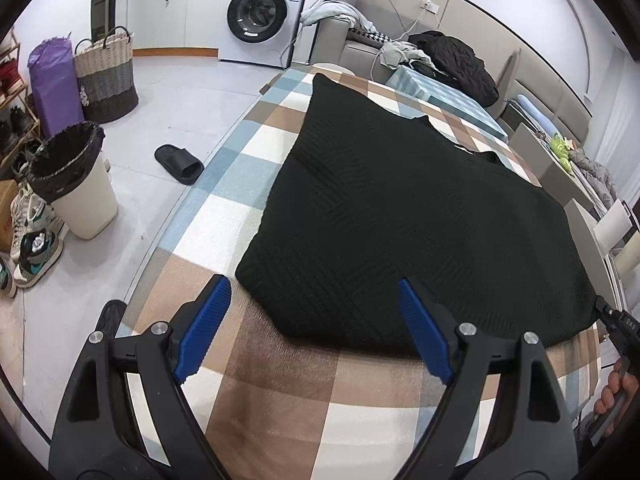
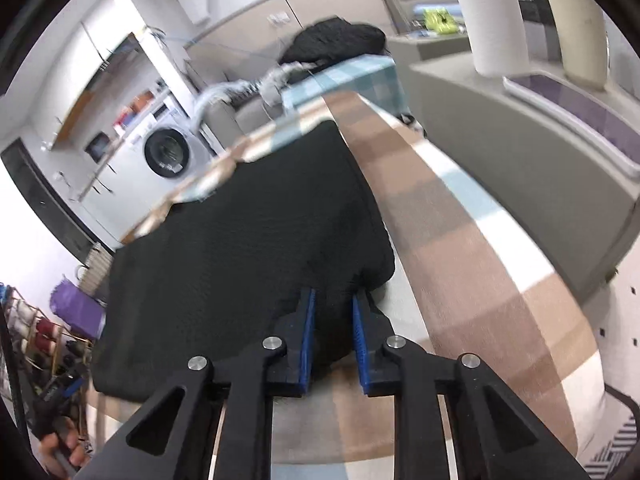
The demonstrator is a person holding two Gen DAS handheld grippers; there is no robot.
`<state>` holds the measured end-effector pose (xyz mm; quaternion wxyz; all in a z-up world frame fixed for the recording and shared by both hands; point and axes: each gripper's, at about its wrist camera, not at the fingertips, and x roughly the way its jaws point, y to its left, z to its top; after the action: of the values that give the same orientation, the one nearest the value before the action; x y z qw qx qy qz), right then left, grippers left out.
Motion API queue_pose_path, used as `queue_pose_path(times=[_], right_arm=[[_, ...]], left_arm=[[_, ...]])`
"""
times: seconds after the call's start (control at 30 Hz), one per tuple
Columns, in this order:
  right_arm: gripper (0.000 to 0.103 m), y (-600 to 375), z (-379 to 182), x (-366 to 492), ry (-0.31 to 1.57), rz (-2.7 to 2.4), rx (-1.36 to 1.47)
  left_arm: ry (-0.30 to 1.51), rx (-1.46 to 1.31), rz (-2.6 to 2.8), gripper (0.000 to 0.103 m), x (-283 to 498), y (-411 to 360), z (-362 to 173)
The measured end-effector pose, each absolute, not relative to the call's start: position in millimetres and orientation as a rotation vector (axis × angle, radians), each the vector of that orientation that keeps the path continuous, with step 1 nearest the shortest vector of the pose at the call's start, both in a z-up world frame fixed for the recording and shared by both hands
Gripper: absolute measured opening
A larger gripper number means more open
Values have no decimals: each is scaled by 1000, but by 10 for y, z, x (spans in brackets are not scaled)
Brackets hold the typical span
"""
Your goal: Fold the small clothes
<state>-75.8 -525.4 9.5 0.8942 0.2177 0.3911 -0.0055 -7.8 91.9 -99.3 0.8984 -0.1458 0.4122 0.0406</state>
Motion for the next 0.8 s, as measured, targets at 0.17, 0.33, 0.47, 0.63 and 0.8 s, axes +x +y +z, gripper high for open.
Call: queue_pose_path(times=[0.17, 0.33, 0.47, 0.63, 0.8], right_arm=[[29, -5405, 60, -868, 906, 6, 518], [45, -5480, -30, -1003, 943, 48, 651], [45, -5442, -138, -909, 951, 61, 711], [45, -5370, -187, -722, 925, 33, 739], [16, -5164, -4, -639, 826, 17, 595]], left_arm=[[851, -310, 85, 83, -96, 935, -1011], [856, -319, 60, 83, -44, 937, -1033], [857, -319, 57, 83, -22, 932, -1033], [851, -335, 84, 83, -40, 964, -1037], [866, -356, 110, 83, -114, 990, -1071]])
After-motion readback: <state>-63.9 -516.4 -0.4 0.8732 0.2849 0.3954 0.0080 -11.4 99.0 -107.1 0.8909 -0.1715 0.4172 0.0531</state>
